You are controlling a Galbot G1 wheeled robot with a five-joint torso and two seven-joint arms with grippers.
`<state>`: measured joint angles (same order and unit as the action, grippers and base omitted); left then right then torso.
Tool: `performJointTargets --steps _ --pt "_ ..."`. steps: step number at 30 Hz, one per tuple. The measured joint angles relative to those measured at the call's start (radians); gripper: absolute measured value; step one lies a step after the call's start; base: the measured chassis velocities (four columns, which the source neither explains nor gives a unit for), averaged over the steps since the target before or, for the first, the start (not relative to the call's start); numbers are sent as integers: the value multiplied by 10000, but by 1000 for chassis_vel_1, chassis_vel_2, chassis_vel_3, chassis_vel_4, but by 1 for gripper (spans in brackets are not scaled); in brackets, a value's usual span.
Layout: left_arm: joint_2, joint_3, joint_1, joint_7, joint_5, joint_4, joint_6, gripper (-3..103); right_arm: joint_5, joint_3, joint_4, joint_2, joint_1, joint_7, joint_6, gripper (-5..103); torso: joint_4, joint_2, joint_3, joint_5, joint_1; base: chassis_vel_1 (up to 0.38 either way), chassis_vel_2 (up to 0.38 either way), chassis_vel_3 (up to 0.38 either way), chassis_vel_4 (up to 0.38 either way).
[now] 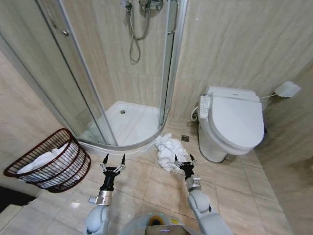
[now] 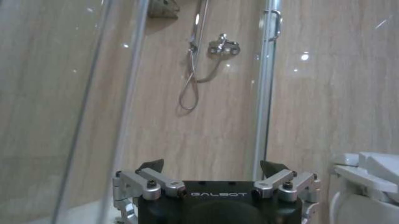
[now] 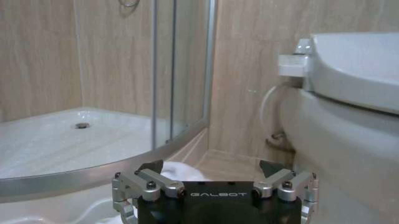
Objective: Discard the used towel into the hamper.
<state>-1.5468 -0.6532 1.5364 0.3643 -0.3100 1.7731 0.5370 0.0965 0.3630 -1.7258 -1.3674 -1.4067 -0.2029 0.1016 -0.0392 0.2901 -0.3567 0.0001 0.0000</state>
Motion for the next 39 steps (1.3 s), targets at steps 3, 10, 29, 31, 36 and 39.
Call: performJointTargets --steps 3,10,29,31,36,39 --pt "-69 19 9 2 63 29 -13 100 -1 24 -3 52 -37 -27 20 100 0 0 0 3 0 -184 -167 191 147" --pt "-174 36 63 -3 139 115 -42 100 45 65 -13 114 -141 -33 226 100 -2 1 0 -1 0 -32 -46 38 11" --pt "-197 -14 149 -14 143 233 -45 100 85 106 30 138 -156 222 389 100 0 4 -2 0 0 -15 29 20 -32" --pt "-203 -15 147 -17 145 237 -49 100 85 110 33 138 -164 219 396 100 -1 4 -3 -1 1 -117 144 118 -110" --pt "-216 -14 150 -21 147 249 -53 100 76 109 43 138 -173 204 415 100 -1 4 -3 -2 3 -114 130 110 -125" --pt "-216 -14 151 -23 148 250 -55 100 74 109 46 137 -174 202 416 100 -1 4 -3 0 3 -99 98 87 -106"
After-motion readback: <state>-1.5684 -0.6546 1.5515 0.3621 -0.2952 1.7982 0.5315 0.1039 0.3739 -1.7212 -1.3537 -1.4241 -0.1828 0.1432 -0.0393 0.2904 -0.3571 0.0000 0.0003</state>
